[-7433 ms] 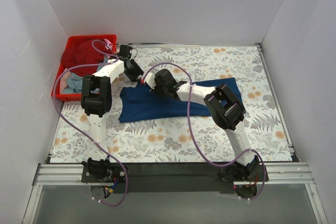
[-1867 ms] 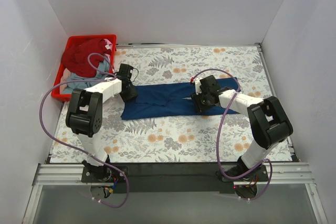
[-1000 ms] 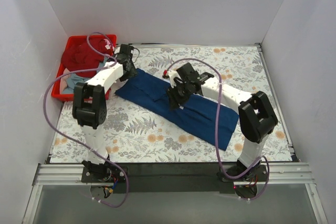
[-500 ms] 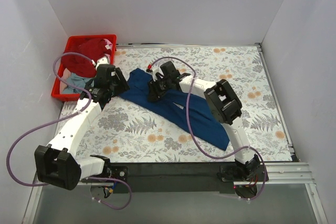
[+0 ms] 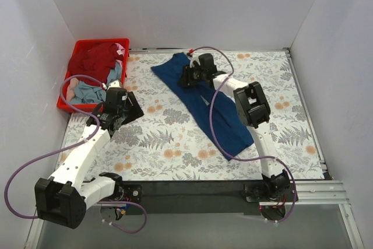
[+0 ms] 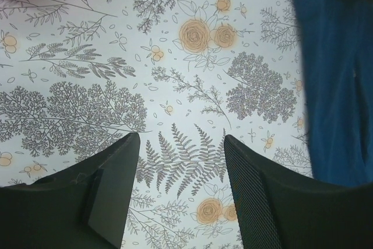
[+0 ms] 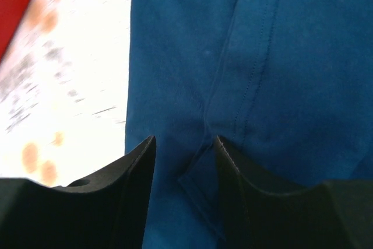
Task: Fold and stack the t-shirts
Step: Fold the tshirt
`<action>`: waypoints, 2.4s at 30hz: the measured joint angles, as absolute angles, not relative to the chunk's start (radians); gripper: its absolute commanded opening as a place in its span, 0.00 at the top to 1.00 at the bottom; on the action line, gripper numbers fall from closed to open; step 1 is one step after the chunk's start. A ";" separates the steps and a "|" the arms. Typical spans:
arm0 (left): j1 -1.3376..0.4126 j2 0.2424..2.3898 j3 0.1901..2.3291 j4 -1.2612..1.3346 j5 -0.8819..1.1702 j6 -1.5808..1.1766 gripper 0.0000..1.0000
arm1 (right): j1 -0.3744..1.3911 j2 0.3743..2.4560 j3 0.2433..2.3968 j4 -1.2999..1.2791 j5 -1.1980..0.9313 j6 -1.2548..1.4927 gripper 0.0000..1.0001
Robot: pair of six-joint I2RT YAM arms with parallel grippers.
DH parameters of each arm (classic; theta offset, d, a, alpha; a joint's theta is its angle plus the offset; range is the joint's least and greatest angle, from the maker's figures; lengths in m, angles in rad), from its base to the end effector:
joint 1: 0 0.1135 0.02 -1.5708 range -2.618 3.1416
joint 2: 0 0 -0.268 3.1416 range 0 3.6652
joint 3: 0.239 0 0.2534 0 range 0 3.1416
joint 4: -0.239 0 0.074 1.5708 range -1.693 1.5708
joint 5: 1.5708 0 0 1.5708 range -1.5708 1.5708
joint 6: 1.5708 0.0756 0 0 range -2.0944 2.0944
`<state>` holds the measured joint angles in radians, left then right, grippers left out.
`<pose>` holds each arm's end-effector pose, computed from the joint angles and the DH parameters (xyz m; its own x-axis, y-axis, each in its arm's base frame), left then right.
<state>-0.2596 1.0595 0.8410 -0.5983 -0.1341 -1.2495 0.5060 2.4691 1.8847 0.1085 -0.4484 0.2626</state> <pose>0.2386 -0.0529 0.2439 -0.3799 -0.8720 -0.3087 -0.6161 0.4874 -0.6188 0.5040 0.3168 0.1295 -0.5879 -0.0583 -0.8069 -0.6433 0.6385 0.4225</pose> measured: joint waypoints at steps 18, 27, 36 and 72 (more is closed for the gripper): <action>-0.261 1.201 0.793 -0.496 -0.065 -1.250 0.44 | 0.433 1.769 1.254 -0.074 -0.225 0.130 0.58; -0.276 1.267 0.793 -0.421 -0.041 -1.245 0.44 | 0.603 1.579 0.886 -0.361 -0.105 0.126 0.59; -0.298 1.288 0.793 -0.404 -0.020 -1.245 0.44 | 0.686 1.599 0.908 -0.485 -0.084 0.154 0.59; -0.755 1.387 0.849 -0.464 0.089 -1.178 0.52 | 0.558 1.806 1.221 -0.329 -0.281 0.337 0.64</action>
<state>-0.7551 1.3872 0.8490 -0.4637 0.0887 -1.1782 0.5579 1.8065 1.2209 -0.3294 -0.2810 0.3370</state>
